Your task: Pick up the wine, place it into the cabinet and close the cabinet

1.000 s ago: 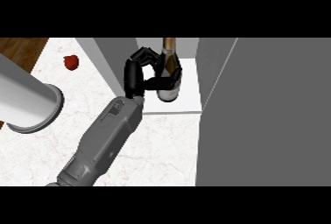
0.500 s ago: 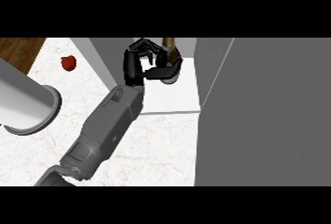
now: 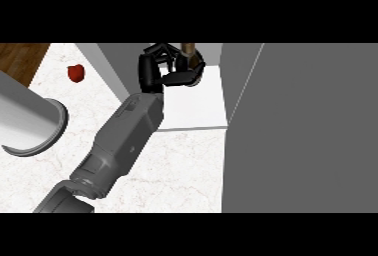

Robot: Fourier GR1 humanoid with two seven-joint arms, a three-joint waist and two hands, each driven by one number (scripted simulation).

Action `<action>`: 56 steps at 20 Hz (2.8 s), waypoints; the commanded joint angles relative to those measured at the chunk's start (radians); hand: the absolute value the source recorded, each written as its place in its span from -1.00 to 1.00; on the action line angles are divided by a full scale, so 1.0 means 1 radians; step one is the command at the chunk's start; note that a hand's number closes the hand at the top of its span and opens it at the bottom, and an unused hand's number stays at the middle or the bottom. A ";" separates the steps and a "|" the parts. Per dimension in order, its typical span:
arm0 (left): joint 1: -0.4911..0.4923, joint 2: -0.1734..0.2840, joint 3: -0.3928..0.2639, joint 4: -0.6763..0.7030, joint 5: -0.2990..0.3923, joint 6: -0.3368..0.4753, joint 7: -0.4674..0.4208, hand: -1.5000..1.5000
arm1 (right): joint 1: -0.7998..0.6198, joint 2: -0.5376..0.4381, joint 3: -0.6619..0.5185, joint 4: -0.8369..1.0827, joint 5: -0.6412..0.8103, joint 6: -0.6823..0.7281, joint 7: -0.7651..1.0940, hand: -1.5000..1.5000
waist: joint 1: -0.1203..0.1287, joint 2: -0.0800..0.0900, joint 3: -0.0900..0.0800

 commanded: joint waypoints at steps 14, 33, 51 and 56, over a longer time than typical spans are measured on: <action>-0.048 0.044 0.066 0.164 0.027 -0.071 -0.041 1.00 | -0.065 -0.010 0.003 -0.044 -0.009 -0.046 0.050 -1.00 | 0.003 0.008 -0.002; -0.021 0.001 0.060 0.256 -0.036 0.064 -0.127 -1.00 | -0.007 0.001 0.051 -0.059 0.006 -0.013 0.005 -1.00 | -0.029 0.019 -0.003; 0.015 0.035 0.081 0.232 -0.047 -0.116 -0.189 -1.00 | 0.021 -0.005 0.062 -0.057 0.015 -0.019 -0.017 -1.00 | -0.016 0.014 -0.002; 0.054 0.001 0.069 0.227 -0.046 -0.141 -0.216 -1.00 | 0.066 0.018 0.102 -0.086 0.040 -0.031 -0.016 -1.00 | -0.008 0.005 -0.002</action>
